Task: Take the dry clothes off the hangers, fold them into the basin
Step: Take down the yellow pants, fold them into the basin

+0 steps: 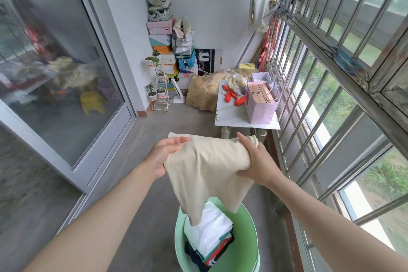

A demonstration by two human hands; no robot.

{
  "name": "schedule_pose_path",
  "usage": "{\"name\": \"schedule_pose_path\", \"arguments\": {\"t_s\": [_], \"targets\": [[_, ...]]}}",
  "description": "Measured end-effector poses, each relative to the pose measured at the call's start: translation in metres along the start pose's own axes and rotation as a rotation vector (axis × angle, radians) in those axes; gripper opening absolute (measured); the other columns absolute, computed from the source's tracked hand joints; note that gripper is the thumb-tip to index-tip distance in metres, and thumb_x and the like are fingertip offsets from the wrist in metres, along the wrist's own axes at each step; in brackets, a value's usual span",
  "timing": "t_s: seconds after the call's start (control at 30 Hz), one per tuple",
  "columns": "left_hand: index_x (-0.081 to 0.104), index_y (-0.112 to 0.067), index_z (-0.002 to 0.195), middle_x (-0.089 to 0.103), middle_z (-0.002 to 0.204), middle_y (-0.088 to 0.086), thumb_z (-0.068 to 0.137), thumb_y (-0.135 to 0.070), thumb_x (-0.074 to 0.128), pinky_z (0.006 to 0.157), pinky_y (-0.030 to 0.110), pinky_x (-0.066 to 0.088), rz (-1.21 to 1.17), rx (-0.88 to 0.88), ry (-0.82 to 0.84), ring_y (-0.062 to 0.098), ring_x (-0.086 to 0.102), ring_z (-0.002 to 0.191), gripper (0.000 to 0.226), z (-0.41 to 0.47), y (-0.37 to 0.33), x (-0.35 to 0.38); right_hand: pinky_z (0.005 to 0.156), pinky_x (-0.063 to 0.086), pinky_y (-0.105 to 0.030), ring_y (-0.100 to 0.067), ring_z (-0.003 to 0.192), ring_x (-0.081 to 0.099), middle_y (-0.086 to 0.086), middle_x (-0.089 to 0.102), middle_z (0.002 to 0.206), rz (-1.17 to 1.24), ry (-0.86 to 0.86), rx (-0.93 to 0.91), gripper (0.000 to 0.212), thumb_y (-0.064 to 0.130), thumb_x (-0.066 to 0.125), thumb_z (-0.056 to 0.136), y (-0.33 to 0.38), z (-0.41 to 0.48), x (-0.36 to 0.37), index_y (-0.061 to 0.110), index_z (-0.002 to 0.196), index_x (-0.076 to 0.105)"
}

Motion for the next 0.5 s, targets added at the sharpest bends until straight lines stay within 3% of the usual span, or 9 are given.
{"name": "schedule_pose_path", "arguments": {"t_s": [0.1,0.17,0.27,0.4,0.5], "targets": [[0.066,-0.010,0.097,0.072,0.081,0.004,0.093,0.007,0.043,0.061,0.019,0.055,-0.006,0.002,0.013,0.010,0.069,0.067,0.029,-0.002,-0.002,0.001,0.084,0.045,-0.030,-0.027,0.104,0.055,-0.011,0.062,0.111,-0.045,-0.218,-0.030,0.069,0.013,0.072,0.070,0.001,0.001,-0.008,0.029,0.133,0.051],[0.067,-0.010,0.098,0.072,0.085,0.003,0.094,0.005,0.043,0.065,0.020,0.055,0.011,-0.009,0.023,0.010,0.068,0.071,0.028,-0.002,-0.001,0.002,0.076,0.050,-0.033,-0.025,0.093,0.060,-0.006,0.068,0.099,-0.066,-0.260,-0.015,0.053,0.012,0.063,0.070,-0.001,0.003,-0.012,0.032,0.120,0.061],[0.067,-0.009,0.101,0.070,0.095,0.003,0.096,0.002,0.043,0.070,0.024,0.053,0.030,-0.031,0.028,0.012,0.067,0.078,0.027,-0.001,0.006,0.000,0.068,0.053,-0.037,-0.020,0.086,0.062,0.004,0.068,0.093,-0.093,-0.226,-0.009,0.045,0.024,0.050,0.066,-0.003,0.001,-0.016,0.040,0.106,0.063],[0.066,-0.014,0.102,0.068,0.099,0.006,0.099,-0.015,0.046,0.073,0.029,0.048,0.047,-0.107,-0.009,0.015,0.064,0.084,0.020,-0.002,0.013,-0.004,0.069,0.052,-0.037,-0.019,0.086,0.060,0.006,0.065,0.090,-0.068,-0.219,0.010,0.038,0.028,0.050,0.064,-0.002,-0.001,-0.018,0.035,0.098,0.067],[0.061,-0.017,0.111,0.067,0.101,0.003,0.091,-0.028,0.061,0.075,0.032,0.049,0.099,-0.177,0.049,0.017,0.063,0.089,0.023,-0.008,0.016,0.002,0.070,0.053,-0.037,-0.019,0.083,0.060,0.006,0.067,0.085,0.054,-0.249,0.059,0.035,0.027,0.043,0.062,-0.002,-0.003,-0.020,0.026,0.087,0.067]]}}
Point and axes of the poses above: each hand's wrist, its own z-axis towards the middle knuckle, its own x-axis out of the palm, y = z × x, the point moved 6 cm from there along z, towards the middle knuckle
